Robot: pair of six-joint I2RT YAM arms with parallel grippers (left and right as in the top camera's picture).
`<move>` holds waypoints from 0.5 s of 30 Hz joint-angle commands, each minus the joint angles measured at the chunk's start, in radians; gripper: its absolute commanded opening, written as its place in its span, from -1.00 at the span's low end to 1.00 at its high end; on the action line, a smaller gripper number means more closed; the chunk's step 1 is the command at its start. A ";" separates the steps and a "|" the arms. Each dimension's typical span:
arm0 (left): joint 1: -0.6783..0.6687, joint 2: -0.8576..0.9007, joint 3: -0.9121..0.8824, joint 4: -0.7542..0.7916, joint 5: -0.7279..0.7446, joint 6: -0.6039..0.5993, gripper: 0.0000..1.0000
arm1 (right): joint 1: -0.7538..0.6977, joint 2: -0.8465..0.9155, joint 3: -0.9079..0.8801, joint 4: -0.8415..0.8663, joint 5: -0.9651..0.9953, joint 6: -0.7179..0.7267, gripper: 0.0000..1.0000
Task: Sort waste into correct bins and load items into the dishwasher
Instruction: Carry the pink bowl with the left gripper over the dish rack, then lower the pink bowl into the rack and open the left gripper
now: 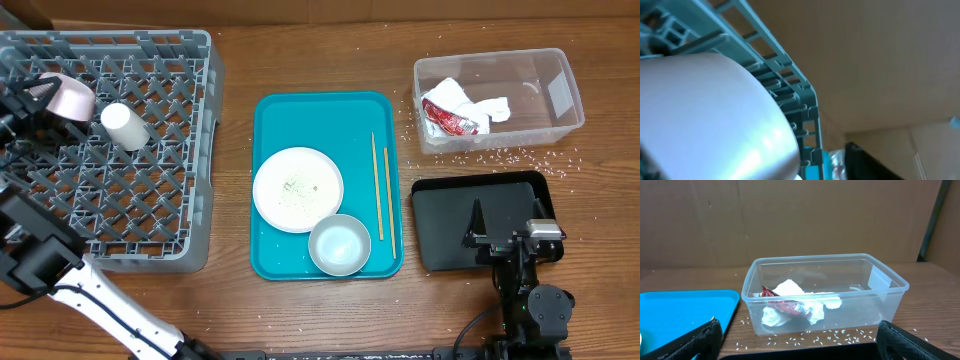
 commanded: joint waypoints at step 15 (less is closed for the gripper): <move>0.127 -0.164 0.191 -0.283 -0.336 -0.044 0.22 | -0.003 -0.009 -0.010 0.005 0.005 -0.001 1.00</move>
